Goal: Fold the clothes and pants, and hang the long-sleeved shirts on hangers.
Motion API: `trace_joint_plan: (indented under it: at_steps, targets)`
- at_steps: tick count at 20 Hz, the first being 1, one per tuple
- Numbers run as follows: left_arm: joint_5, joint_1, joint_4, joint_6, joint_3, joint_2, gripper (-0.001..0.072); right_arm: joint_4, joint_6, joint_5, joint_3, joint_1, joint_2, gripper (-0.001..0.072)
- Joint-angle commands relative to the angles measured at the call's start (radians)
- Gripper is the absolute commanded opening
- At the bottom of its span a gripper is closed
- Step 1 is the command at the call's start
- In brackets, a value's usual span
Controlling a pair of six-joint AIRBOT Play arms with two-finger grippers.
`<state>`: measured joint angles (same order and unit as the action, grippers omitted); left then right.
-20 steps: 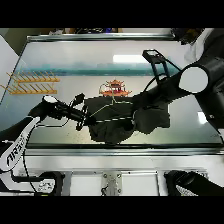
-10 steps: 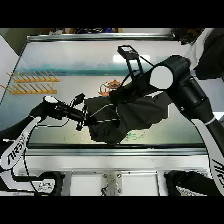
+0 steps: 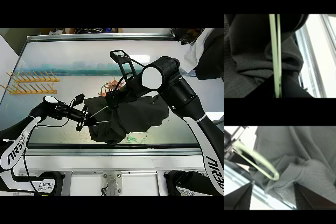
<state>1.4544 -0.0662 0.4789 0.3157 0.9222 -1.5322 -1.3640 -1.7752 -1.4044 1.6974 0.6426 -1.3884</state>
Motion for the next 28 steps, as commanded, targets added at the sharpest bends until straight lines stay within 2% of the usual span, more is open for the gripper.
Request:
trace_joint_plan:
  at_steps: [1,5,8,11,14,19,23,27,28]
  targets:
    - [0.005,0.000,0.000,-0.001,0.000,0.000,0.0014,-0.001,0.031,-0.053,0.002,0.001,0.006,0.0553]
    - [0.011,0.000,0.000,-0.001,0.000,0.000,0.0014,-0.001,0.060,-0.063,0.002,-0.009,0.053,0.0554]
    - [0.012,0.000,0.000,-0.001,0.000,0.000,0.0013,0.016,0.122,-0.107,0.002,-0.041,0.084,0.0554]
    - [0.012,0.000,0.000,-0.001,0.000,0.000,0.0014,0.244,0.349,-0.171,0.002,-0.147,0.113,0.0557]
    - [0.012,0.000,0.000,-0.001,0.000,0.000,0.0014,0.473,0.529,-0.273,0.002,-0.317,0.150,0.0555]
    - [0.012,0.000,0.000,-0.001,0.000,0.000,0.0014,0.491,0.542,-0.302,0.002,-0.489,0.200,0.0556]
    - [0.013,0.000,0.000,-0.002,0.000,0.000,0.0014,0.568,0.835,-0.314,-0.035,-0.619,0.226,0.0555]
    - [0.012,0.000,0.000,-0.001,0.000,0.000,0.0014,0.956,1.179,-0.397,-0.275,-0.972,0.307,0.0555]
    - [0.013,0.000,0.000,-0.001,0.000,0.000,0.0014,1.011,1.268,-0.414,-0.365,-1.069,0.330,0.0556]
